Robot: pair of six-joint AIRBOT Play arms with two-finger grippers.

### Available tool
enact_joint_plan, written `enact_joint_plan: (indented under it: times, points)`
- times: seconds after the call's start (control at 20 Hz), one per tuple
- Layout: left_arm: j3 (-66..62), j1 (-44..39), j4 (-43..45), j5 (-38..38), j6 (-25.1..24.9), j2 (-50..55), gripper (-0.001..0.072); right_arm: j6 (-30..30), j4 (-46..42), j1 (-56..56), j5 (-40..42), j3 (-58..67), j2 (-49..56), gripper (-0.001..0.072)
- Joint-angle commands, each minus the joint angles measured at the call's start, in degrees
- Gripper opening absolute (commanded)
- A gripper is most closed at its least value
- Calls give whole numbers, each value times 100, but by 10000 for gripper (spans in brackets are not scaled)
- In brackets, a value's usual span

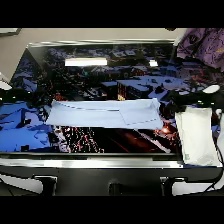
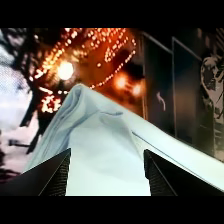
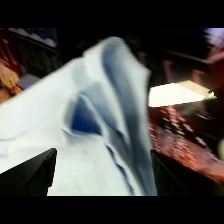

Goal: Fold the clothes and pants, and hang the long-sleeved shirts on hangers.

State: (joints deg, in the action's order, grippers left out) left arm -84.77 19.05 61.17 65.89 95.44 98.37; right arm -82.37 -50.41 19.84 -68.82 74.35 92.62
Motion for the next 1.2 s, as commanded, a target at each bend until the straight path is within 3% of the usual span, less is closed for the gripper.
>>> enact_joint_plan:
  times: [0.0,0.2,0.6,0.7,0.75,0.9,0.95,1.05,1.1,1.15]
  points:
    - [-402,61,573,428,66,-94,534,682,-133,531,-1246,144,245,682]
    - [-424,57,595,450,68,-216,533,1290,498,518,-1139,144,699,681]
    - [-424,50,595,507,70,-216,533,1561,885,223,-1161,138,1429,678]
    - [-424,50,592,511,76,-216,533,1574,874,-114,-938,83,1458,648]
    - [-424,44,592,518,136,-216,533,1572,881,-278,-793,79,1458,569]
    - [-424,2,400,553,173,-216,528,1558,887,-546,-595,94,1318,72]
    - [-424,-33,227,553,164,-216,467,1403,866,-544,-577,94,1163,32]
    - [-424,-192,-223,562,-7,-214,188,752,439,-516,-612,197,713,31]
    - [-424,-334,-402,555,-83,-212,78,468,138,-518,-662,284,468,31]
    - [-422,-509,-490,514,-92,-208,17,203,-142,-529,-743,393,216,30]
